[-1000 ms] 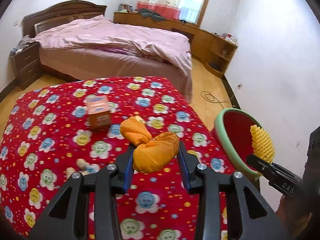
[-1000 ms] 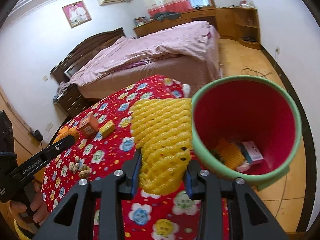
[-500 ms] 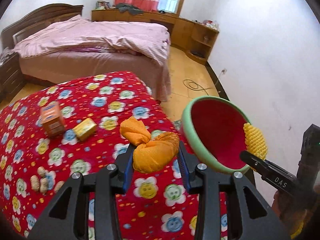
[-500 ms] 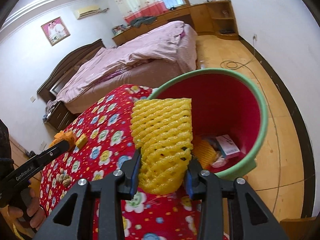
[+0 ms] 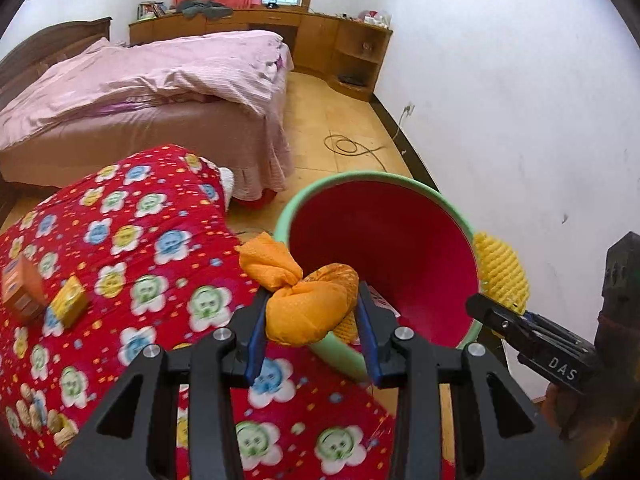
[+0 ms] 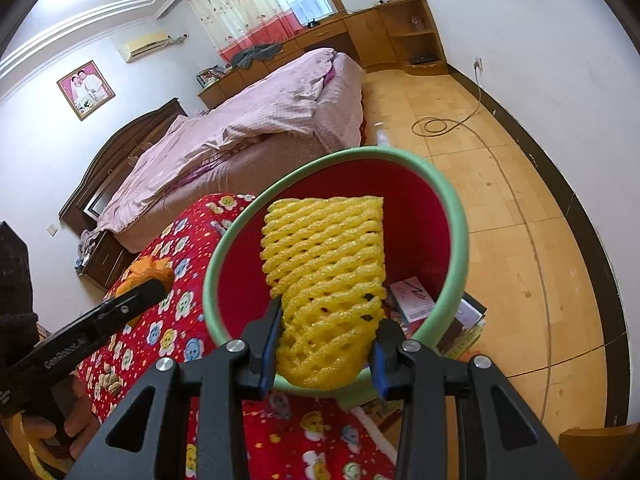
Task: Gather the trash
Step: 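Open both tools to drop the two nets into the bucket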
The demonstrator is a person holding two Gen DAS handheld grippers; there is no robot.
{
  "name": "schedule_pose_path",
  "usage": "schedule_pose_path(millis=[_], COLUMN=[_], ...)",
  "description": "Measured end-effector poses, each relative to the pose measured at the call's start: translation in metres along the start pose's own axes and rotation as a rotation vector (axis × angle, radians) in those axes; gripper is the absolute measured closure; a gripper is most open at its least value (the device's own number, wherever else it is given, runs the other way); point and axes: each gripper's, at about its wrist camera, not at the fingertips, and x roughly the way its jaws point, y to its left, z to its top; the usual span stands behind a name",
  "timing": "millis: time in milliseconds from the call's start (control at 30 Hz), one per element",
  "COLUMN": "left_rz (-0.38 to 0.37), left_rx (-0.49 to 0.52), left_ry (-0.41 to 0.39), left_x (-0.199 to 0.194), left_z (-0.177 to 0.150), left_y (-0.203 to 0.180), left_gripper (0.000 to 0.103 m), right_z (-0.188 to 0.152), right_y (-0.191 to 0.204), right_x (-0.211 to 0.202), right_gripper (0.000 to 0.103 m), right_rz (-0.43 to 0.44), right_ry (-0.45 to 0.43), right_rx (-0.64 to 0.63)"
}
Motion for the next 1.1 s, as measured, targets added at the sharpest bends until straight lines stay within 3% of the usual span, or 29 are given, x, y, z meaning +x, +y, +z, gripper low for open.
schedule_pose_path(millis=[200,733,1100], left_rz=[0.0,0.034,0.016], left_rx=[0.017,-0.045,-0.046], left_ry=[0.043,0.077,0.075], left_x=[0.029,0.059,0.055], left_z=[0.005,0.015,0.013], left_y=[-0.012,-0.013,-0.012], left_gripper=[0.063,0.038,0.037], right_z=[0.01,0.03,0.03], right_y=[-0.016,-0.032,-0.032], right_x=[0.007,0.029,0.035], right_gripper=[0.063,0.06,0.06], right_rz=[0.001,-0.023,-0.02], right_ry=[0.004,0.049,0.052], right_rx=[0.007,0.015,0.02])
